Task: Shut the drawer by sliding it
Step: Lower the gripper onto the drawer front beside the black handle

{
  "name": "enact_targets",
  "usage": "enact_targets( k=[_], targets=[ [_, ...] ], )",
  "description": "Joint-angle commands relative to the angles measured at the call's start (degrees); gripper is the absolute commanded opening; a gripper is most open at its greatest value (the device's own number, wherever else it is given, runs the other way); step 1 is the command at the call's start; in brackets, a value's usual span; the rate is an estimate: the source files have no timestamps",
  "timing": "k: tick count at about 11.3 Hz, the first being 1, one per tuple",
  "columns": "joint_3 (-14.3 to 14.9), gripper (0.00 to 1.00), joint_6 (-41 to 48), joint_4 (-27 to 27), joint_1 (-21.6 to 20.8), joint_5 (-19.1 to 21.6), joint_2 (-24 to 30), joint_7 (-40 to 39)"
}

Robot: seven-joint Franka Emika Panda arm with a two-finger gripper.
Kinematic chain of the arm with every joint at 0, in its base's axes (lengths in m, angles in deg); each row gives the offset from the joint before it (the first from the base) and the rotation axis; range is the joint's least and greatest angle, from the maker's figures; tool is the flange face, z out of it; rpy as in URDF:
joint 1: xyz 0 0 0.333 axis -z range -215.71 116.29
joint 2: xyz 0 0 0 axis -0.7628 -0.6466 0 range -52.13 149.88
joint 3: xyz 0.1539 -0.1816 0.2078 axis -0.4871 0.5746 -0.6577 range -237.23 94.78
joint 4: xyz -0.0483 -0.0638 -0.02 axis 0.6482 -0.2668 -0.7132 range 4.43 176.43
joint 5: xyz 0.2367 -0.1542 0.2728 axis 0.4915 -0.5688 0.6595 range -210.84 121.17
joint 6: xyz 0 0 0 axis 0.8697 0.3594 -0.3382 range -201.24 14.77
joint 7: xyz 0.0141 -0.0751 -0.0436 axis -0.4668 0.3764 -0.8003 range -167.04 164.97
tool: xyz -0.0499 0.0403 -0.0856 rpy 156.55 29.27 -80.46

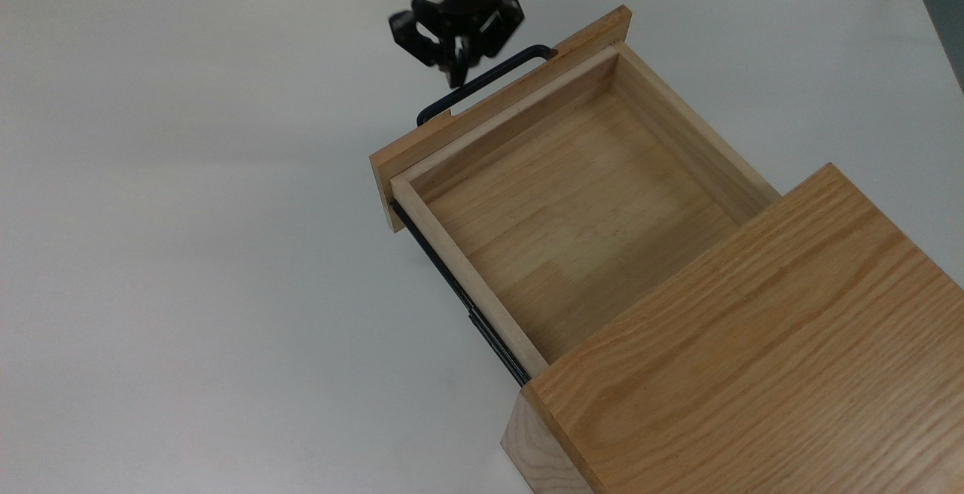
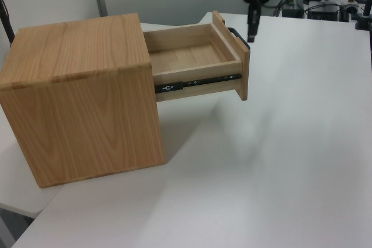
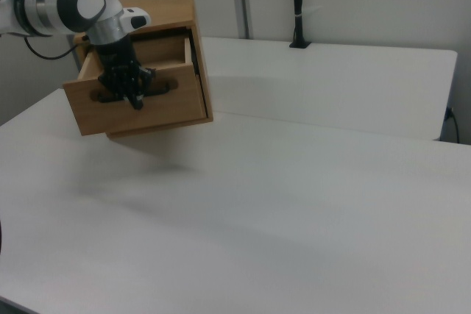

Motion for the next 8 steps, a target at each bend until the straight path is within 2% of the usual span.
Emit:
enact_targets(
  k=[1, 5, 8],
  targets=[
    [0.25, 0.05, -7.07, -1.54, -3.04, -1.75, -2.62, 7.30],
    [0.33, 0.06, -15.69, -5.05, -3.74, -1.93, -7.53, 15.56],
    [0.33, 0.05, -22.80, -9.71, -5.15, -2.02, -12.11, 25.83]
  ],
)
